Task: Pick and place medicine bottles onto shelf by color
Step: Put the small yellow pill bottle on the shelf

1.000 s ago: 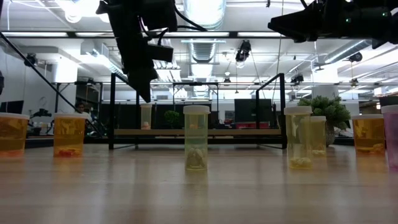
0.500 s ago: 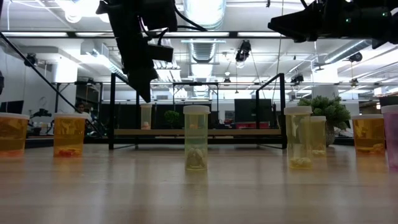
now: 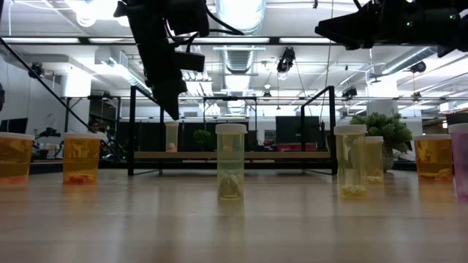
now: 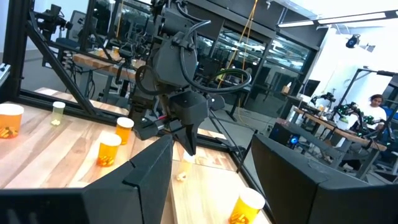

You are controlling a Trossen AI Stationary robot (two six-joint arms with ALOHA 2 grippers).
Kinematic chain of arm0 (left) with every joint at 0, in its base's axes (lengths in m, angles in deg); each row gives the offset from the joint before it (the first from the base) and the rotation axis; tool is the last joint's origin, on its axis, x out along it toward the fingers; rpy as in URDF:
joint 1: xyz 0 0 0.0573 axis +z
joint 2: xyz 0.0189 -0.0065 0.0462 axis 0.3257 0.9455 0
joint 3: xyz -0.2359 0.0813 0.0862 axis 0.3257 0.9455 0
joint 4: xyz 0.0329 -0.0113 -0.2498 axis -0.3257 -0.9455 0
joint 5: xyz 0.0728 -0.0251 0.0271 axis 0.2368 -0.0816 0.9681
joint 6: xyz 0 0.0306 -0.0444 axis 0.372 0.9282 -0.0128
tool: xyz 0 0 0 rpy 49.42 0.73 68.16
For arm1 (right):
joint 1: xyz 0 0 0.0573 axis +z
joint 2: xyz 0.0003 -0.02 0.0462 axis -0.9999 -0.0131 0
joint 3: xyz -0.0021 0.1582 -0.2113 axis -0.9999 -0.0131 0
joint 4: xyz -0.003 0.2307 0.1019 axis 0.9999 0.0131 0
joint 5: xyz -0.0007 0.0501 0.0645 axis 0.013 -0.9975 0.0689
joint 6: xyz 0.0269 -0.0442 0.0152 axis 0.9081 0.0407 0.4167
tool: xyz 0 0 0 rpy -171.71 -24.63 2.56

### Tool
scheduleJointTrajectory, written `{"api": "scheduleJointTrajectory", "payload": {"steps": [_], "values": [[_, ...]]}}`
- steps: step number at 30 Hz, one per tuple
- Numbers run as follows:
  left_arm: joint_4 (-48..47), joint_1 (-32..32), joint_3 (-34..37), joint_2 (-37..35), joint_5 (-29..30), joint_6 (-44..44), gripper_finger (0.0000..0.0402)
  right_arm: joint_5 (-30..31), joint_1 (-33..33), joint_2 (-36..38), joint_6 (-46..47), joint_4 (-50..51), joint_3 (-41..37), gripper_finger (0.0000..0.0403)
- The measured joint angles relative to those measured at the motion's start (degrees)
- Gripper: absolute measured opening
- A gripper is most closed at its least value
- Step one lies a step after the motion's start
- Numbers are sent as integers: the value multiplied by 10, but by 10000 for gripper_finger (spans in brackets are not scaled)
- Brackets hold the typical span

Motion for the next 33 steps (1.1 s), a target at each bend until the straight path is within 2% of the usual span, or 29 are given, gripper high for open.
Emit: {"api": "scheduleJointTrajectory", "payload": {"steps": [33], "values": [[-1, 0, 24, -1, 13, -29, 0, 0, 0, 0, -4, 0, 0, 210]]}}
